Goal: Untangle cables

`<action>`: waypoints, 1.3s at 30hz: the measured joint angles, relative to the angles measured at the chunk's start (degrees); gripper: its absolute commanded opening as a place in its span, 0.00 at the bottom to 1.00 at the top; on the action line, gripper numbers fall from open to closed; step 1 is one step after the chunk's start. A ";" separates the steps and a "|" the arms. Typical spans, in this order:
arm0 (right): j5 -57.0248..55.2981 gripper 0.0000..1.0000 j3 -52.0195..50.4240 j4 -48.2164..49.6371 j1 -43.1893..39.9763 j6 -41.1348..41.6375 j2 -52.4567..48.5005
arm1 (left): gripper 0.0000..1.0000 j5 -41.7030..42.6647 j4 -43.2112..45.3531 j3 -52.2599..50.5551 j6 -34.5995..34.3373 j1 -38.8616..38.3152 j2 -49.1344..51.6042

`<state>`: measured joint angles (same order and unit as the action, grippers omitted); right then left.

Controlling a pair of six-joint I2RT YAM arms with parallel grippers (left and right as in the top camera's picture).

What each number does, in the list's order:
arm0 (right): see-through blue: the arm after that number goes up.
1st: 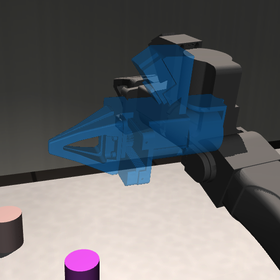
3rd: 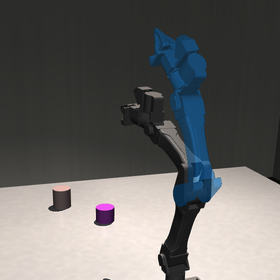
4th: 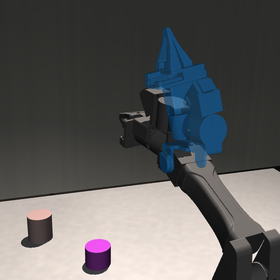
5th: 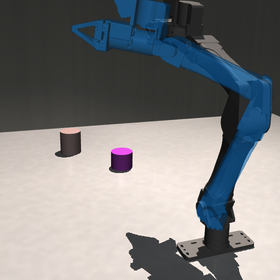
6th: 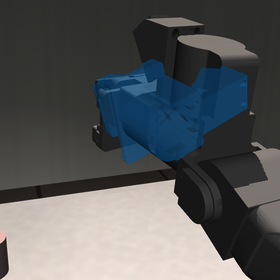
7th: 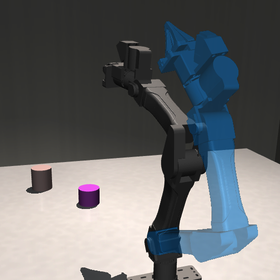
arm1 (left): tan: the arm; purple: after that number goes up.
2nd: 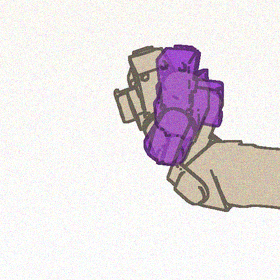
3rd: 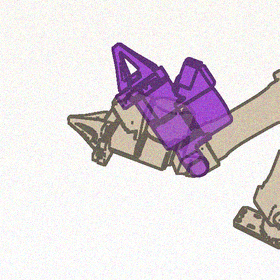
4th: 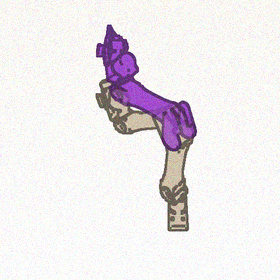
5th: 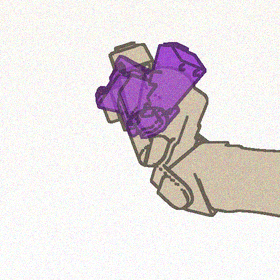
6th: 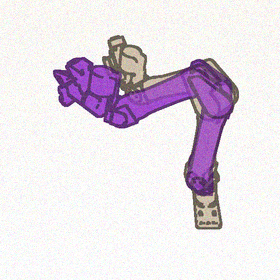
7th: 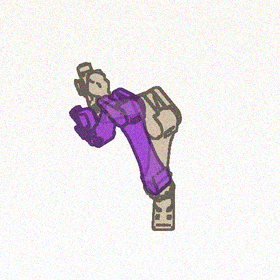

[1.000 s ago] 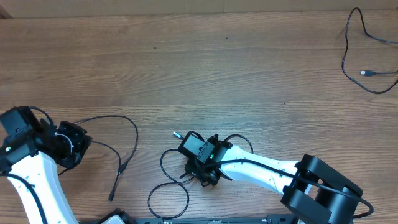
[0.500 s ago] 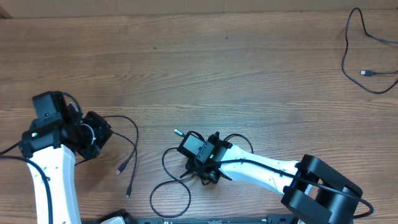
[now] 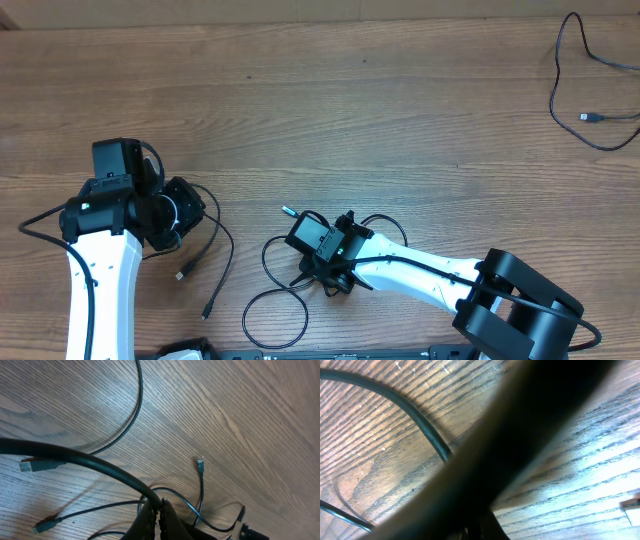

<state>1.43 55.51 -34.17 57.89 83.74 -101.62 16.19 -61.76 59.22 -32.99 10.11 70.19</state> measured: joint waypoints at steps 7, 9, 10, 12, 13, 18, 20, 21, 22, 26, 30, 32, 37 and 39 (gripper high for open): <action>-0.22 0.04 0.00 -0.15 -0.04 -1.53 0.00 | 0.04 -1.90 -1.68 0.00 0.02 -0.83 0.00; -0.20 0.04 0.00 -0.28 -0.44 -2.89 0.02 | 0.05 -2.12 -2.62 0.00 0.02 -1.44 0.00; -0.22 0.04 0.00 -0.44 -0.87 -3.54 0.09 | 0.04 -2.16 -3.08 0.00 0.04 -1.86 0.00; -0.33 0.04 0.00 -0.87 -2.86 -5.77 0.26 | 0.05 -2.32 -3.67 0.00 0.07 -3.04 0.00; -0.46 0.04 0.00 -1.09 -4.13 -6.88 0.39 | 0.05 -2.34 -3.80 0.00 0.15 -3.54 0.00; -1.57 0.04 -0.44 -2.36 -10.14 -12.11 2.45 | 0.04 -2.36 -3.85 0.00 0.17 -5.44 0.00; -1.88 0.04 -0.52 -2.56 -11.80 -13.94 4.48 | 0.05 -2.38 -3.85 0.00 0.17 -6.05 0.00; -1.90 0.04 -0.50 -2.54 -12.37 -14.71 5.55 | 0.05 -2.40 -3.85 0.00 0.17 -6.32 0.00; -1.88 0.04 -0.52 -2.51 -12.90 -15.32 6.75 | 0.04 -2.43 -3.85 0.00 0.17 -6.58 0.00; -1.90 0.04 -0.50 -2.54 -13.86 -16.72 9.42 | 0.05 -2.58 -3.82 0.00 0.17 -7.52 0.00; -1.92 0.04 -0.52 -2.56 -14.03 -17.35 9.70 | 0.04 -2.75 -3.82 0.00 0.17 -8.76 0.00; -1.92 0.04 -0.50 -2.67 -14.03 -17.73 9.70 | 0.04 -2.78 -3.82 0.00 0.17 -9.46 0.00; -2.12 0.04 -0.52 -3.78 -14.58 -19.56 9.70 | 0.05 -2.78 -3.85 0.00 0.09 -10.86 0.00; -2.51 0.04 -0.50 -6.23 -15.54 -20.09 9.75 | 0.04 -2.78 -3.82 0.00 -0.07 -11.63 0.00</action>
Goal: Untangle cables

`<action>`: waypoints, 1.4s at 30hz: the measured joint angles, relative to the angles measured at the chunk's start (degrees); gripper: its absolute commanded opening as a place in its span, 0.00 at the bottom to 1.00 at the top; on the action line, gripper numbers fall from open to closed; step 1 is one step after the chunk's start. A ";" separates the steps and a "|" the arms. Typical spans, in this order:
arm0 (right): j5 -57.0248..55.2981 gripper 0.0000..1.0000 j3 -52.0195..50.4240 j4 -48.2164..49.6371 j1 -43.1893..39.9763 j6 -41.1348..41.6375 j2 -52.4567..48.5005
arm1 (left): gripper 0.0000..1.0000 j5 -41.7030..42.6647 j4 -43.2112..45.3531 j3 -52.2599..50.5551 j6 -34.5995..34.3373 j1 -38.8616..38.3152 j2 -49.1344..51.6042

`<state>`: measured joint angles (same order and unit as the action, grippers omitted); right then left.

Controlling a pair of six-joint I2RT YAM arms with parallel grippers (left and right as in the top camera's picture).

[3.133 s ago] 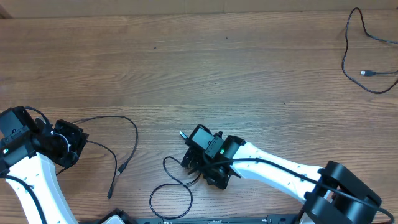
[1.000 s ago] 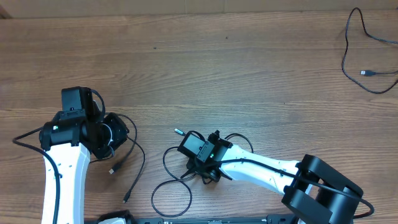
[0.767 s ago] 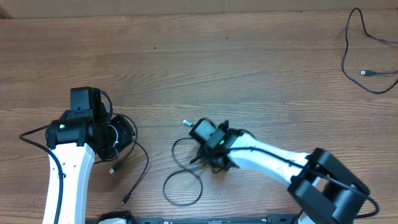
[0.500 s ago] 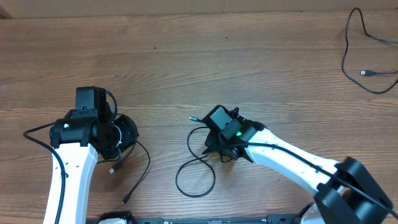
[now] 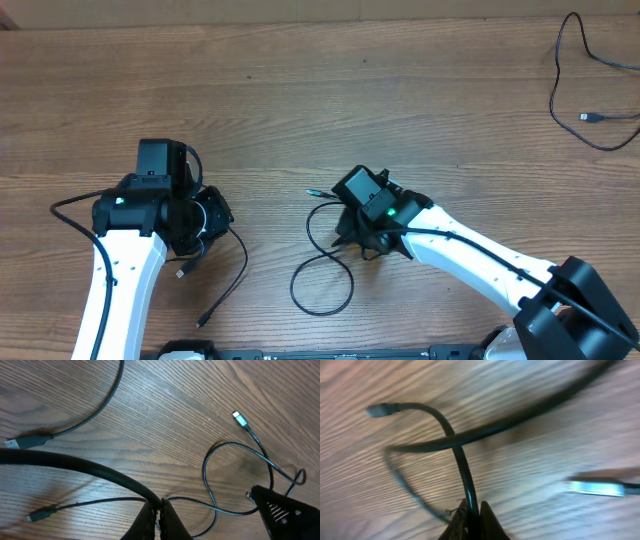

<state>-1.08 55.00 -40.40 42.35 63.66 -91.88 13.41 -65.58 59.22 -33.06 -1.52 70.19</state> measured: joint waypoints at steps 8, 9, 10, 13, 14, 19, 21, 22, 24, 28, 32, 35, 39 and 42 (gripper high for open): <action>-4.79 0.04 0.11 -6.80 -4.90 -3.19 4.07 | 0.04 0.02 1.05 0.00 -1.29 -3.37 0.00; -5.18 0.04 0.17 -6.86 -5.38 -3.89 5.16 | 0.04 0.02 1.25 0.00 -1.38 -3.80 0.00; -5.51 0.04 0.17 -6.88 -5.92 -4.61 6.32 | 0.04 0.00 1.42 0.00 -1.68 -4.26 0.00; -6.80 0.04 0.28 -7.63 -8.07 -6.49 10.36 | 0.04 0.00 1.95 0.00 -2.67 -5.73 0.00; -7.19 0.04 0.28 -8.15 -8.98 -6.82 11.80 | 0.04 0.00 2.16 0.00 -2.99 -6.34 0.00; -9.49 0.04 0.28 -10.40 -13.94 -8.72 19.85 | 0.04 0.02 3.56 0.00 -3.67 -8.90 0.00; -10.01 0.04 0.28 -11.06 -15.74 -10.10 23.21 | 0.05 -0.02 4.33 0.00 -4.31 -9.79 0.00; -10.25 0.04 0.28 -11.47 -16.65 -10.71 24.94 | 0.04 -0.02 4.76 0.00 -4.55 -10.27 0.00; -10.56 0.04 0.31 -11.98 -17.92 -11.65 27.63 | 0.05 0.00 5.77 0.00 -4.92 -11.30 0.02; -11.30 0.04 0.33 -12.37 -19.87 -13.86 32.09 | 0.04 0.02 7.52 0.00 -5.68 -13.73 0.72; -12.24 0.04 0.33 -13.29 -21.20 -15.34 34.80 | 0.05 0.02 8.72 0.00 -6.08 -15.89 2.93; -12.66 0.04 0.33 -13.35 -21.94 -17.11 36.13 | 0.04 0.00 9.94 0.00 -6.97 -17.38 5.57; -12.85 0.04 0.33 -14.78 -23.61 -18.99 37.62 | 0.04 0.04 12.17 0.00 -7.52 -19.28 10.47; -12.85 0.04 0.66 -16.09 -25.68 -19.61 37.97 | 0.05 0.07 13.22 0.00 -7.56 -20.41 14.08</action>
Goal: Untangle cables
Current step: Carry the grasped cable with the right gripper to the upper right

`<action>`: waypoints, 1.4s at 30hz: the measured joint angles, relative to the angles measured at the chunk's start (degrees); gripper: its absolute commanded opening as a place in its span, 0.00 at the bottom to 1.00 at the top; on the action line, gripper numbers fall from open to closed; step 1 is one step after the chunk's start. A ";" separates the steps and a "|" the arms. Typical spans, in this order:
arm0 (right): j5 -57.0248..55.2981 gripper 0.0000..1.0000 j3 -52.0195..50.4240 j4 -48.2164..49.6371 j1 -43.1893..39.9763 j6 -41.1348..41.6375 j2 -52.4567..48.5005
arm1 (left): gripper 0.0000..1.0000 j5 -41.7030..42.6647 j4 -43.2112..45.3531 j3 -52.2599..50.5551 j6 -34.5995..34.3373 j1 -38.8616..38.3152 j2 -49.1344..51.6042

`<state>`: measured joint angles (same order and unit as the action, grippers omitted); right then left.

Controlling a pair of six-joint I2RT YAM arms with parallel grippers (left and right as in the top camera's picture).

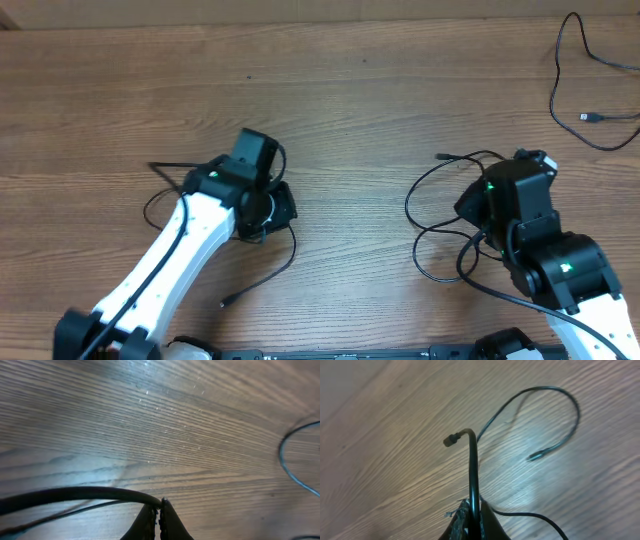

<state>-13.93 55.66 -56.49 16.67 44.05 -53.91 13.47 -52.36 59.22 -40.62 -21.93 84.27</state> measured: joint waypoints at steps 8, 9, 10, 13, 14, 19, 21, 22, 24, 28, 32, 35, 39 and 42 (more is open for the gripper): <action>-0.28 0.04 1.20 6.60 -8.61 -5.60 0.04 | 0.05 0.87 2.82 0.00 -0.37 -1.22 5.44; -0.33 0.04 1.27 8.09 -9.86 -6.36 0.00 | 0.04 0.90 2.95 0.00 -0.39 -1.25 5.64; -0.42 0.04 1.36 9.64 -11.13 -7.08 -0.07 | 0.04 0.90 3.13 0.00 -0.42 -1.36 5.84; 0.17 0.04 1.86 12.98 -15.08 -8.83 -0.76 | 0.05 0.96 3.74 0.00 -0.61 -1.36 5.95; 0.79 0.04 2.03 13.53 -16.50 -9.27 -1.49 | 0.05 1.01 4.04 0.00 -0.74 -1.36 5.95; 3.23 0.04 2.38 17.99 -20.55 -10.19 -8.98 | 0.05 1.09 4.44 0.00 -1.05 -1.36 5.97; 8.24 0.04 2.51 25.27 -21.64 -12.22 -15.74 | 0.05 1.07 4.39 0.00 -1.05 -1.36 5.97; 11.21 0.04 2.71 29.40 -21.90 -13.27 -18.69 | 0.04 1.09 4.46 0.00 -1.05 -1.36 5.97; 18.34 0.04 3.04 36.44 -21.88 -14.95 -24.74 | 0.05 1.09 4.48 0.00 -1.05 -1.36 5.97; 28.30 0.05 5.27 45.42 -21.44 -15.58 -33.68 | 0.04 1.09 4.55 0.00 -1.05 -1.36 5.97; 32.04 0.04 9.90 54.45 -21.05 -15.58 -39.87 | 0.04 1.07 4.63 0.00 -1.05 -1.36 5.97; 32.76 0.08 11.19 60.54 -21.05 -15.52 -41.92 | 0.04 1.07 4.85 0.00 -1.05 -1.36 5.97; 31.12 0.09 11.93 62.88 -21.03 -15.58 -45.16 | 0.04 1.07 5.90 0.00 -1.05 -1.36 5.97; 29.46 0.06 11.93 61.88 -21.03 -15.50 -48.50 | 0.04 1.05 6.38 0.00 -1.05 -1.36 5.97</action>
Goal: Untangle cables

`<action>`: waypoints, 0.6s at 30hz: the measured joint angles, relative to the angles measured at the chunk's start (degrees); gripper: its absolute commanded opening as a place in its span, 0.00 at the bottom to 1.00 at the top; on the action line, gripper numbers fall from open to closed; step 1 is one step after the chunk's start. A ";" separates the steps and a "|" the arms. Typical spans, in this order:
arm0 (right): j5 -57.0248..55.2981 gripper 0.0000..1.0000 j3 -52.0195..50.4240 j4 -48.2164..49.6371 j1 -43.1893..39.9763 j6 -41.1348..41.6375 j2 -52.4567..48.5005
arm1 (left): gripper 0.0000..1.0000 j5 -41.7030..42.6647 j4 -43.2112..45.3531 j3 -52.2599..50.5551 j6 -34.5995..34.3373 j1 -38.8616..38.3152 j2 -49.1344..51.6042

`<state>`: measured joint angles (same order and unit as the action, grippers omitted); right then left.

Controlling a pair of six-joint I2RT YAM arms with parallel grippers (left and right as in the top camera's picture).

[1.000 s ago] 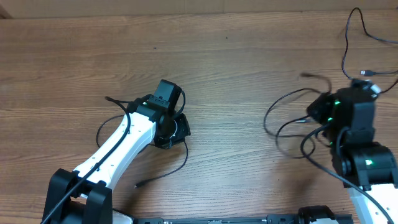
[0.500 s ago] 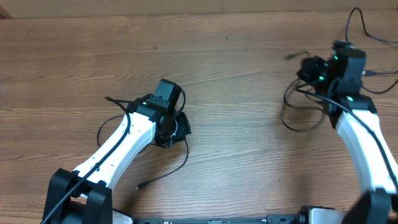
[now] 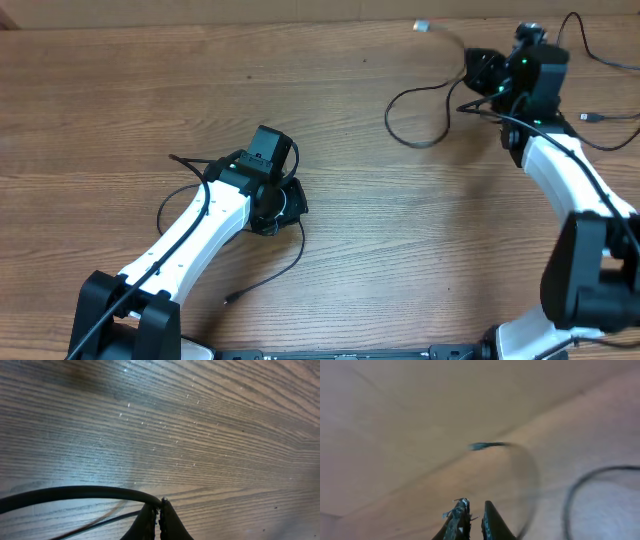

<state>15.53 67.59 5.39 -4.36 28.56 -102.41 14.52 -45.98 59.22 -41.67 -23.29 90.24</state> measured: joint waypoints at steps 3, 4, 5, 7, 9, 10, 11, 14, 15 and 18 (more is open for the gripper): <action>-0.94 0.31 0.00 -2.08 0.00 0.02 -2.75 | 0.04 0.00 0.70 0.00 0.00 0.00 0.00; -1.07 0.41 0.00 -2.40 -0.02 0.48 -3.15 | 0.04 0.00 1.07 -0.02 0.00 0.00 0.00; -1.20 0.49 0.00 -2.49 0.00 0.13 -3.26 | 0.04 0.00 1.31 0.00 0.00 0.00 0.00; -1.44 0.78 0.02 -2.62 0.00 0.22 -3.17 | 0.05 0.00 1.60 -0.02 0.00 0.00 0.00; -1.64 1.00 0.13 -3.89 -0.02 -0.07 -3.08 | 0.04 0.02 1.73 -0.02 0.00 0.00 0.00; -1.81 1.00 0.13 -4.90 -0.04 0.00 -3.06 | 0.05 0.00 1.70 0.00 0.00 0.00 0.00; -2.05 1.00 0.17 -6.08 -0.11 0.00 -2.99 | 0.04 0.00 1.73 0.00 0.00 0.00 0.00; -3.72 1.00 0.24 -11.13 -0.66 1.29 -2.40 | 0.05 0.00 1.73 0.00 0.00 0.00 0.00; -4.92 1.00 0.33 -13.49 -1.09 2.51 -1.99 | 0.05 0.00 1.73 0.00 0.00 0.00 0.00; -8.79 1.00 0.48 -20.20 -3.56 5.77 -0.79 | 0.04 0.00 1.73 0.00 0.00 0.00 0.00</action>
<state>6.74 68.07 -14.81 -7.92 34.33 -103.20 14.52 -44.25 59.22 -41.67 -23.29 90.24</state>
